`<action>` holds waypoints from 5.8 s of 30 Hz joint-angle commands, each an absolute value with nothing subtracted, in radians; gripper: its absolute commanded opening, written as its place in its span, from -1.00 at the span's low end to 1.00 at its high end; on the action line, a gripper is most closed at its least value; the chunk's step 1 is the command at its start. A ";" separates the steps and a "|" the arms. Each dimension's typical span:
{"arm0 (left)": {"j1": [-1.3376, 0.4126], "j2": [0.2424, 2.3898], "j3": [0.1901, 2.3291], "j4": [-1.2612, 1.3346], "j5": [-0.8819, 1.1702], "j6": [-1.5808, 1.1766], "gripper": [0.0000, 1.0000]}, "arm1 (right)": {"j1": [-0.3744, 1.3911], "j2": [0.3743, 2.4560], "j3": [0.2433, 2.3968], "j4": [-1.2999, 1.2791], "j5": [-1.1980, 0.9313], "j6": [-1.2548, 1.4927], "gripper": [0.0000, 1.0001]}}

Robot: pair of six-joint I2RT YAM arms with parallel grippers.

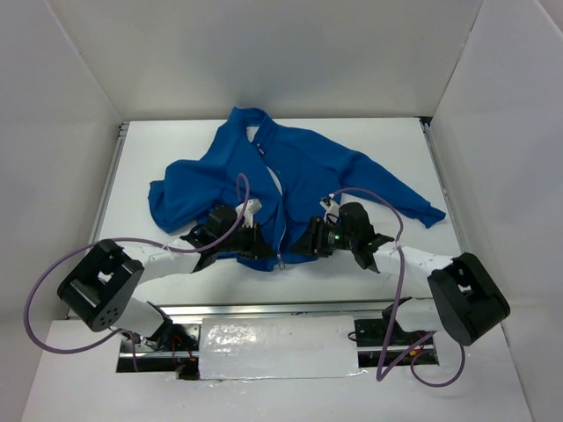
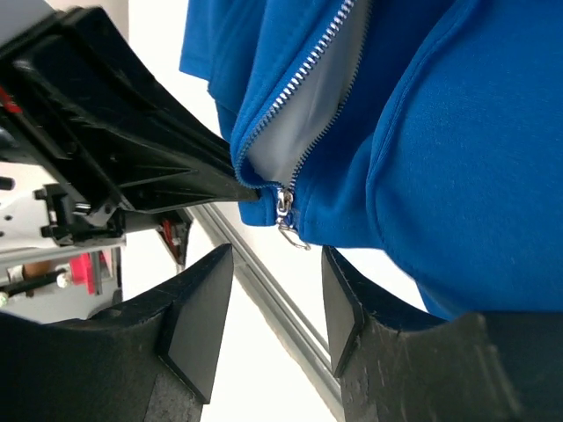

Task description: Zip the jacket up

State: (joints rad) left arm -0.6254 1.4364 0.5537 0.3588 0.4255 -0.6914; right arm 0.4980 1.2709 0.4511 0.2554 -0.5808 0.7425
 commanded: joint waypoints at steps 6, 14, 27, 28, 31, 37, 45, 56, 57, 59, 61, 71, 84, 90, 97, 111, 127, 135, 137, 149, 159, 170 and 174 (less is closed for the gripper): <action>-0.630 1.494 0.534 0.466 0.471 -0.712 -1.00 | 0.577 1.348 0.463 0.376 -0.536 0.727 -0.02; -0.630 1.540 0.520 0.503 0.483 -0.716 -1.00 | 0.771 1.342 0.488 0.208 -0.292 0.728 -0.05; -0.630 1.543 0.522 0.498 0.500 -0.706 -1.00 | 0.808 1.353 0.304 0.492 -0.233 0.874 0.20; -0.630 1.545 0.522 0.506 0.505 -0.707 -1.00 | 0.808 1.364 0.295 0.514 -0.236 0.879 0.20; -0.630 1.551 0.520 0.523 0.518 -0.715 -1.00 | 0.808 1.419 0.305 0.569 -0.238 0.874 0.19; -0.630 1.551 0.522 0.520 0.520 -0.722 -1.00 | 0.808 1.482 0.325 0.607 -0.187 0.885 0.18; -0.630 1.424 0.580 0.257 0.272 -0.719 0.99 | 0.810 1.413 0.273 0.610 -0.141 0.939 0.13; -0.629 1.368 0.880 0.003 -0.025 -0.655 0.99 | 0.844 1.071 0.199 0.430 -0.091 0.933 0.13; -0.626 1.411 0.972 -0.032 -0.020 -0.640 0.99 | 0.844 1.027 0.207 0.414 -0.078 0.931 0.13; -0.614 1.554 1.076 -0.072 0.015 -0.586 0.99 | 0.842 0.985 0.215 0.359 -0.031 0.934 0.13; -0.609 1.652 1.239 -0.150 0.044 -0.557 0.99 | 0.838 0.933 0.228 0.313 -0.002 0.945 0.14; -0.607 2.120 1.709 -0.503 -0.205 -0.491 0.85 | 0.824 0.787 0.258 0.166 -0.008 0.907 0.14; -0.612 2.105 1.724 -0.578 -0.409 -0.468 -0.46 | 0.821 0.801 0.265 0.153 -0.006 0.885 0.14; -0.612 1.973 1.614 -0.539 -0.482 -0.469 -0.94 | 0.821 0.839 0.270 0.169 -0.009 0.891 0.14; -0.612 1.830 1.363 -0.376 -0.567 -0.527 -1.00 | 0.821 0.888 0.284 0.201 -0.032 0.887 0.13; -0.617 1.785 1.098 -0.020 -0.978 -0.689 -1.00 | 0.822 0.994 0.313 0.294 -0.126 0.822 0.13; -0.623 1.755 1.082 -0.035 -0.910 -0.680 0.78 | 0.839 1.088 0.368 0.308 -0.150 0.821 0.11; -0.638 1.432 1.031 -0.190 -0.683 -0.738 0.99 | 0.834 1.057 0.405 0.264 -0.112 0.808 0.12; -0.643 1.315 0.953 -0.213 -0.559 -0.802 0.95 | 0.830 1.031 0.406 0.241 -0.086 0.824 0.12; -0.761 1.028 0.401 0.269 -0.071 -0.945 0.73 | 0.807 0.992 0.422 0.187 -0.084 0.844 0.13; -0.767 1.230 0.365 0.564 0.026 -0.894 0.54 | 0.807 1.009 0.411 0.203 -0.121 0.864 0.13; -0.767 1.354 0.393 0.572 0.043 -0.904 0.11 | 0.804 1.000 0.411 0.202 -0.130 0.861 0.13; -0.767 1.399 0.396 0.600 0.064 -0.897 0.02 | 0.805 1.025 0.413 0.222 -0.155 0.862 0.13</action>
State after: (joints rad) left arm -0.7628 1.3727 0.3668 0.5255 0.0360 -0.9176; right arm 0.8108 1.0161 0.3771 0.1963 -0.1356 0.8661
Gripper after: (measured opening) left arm 0.547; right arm 0.564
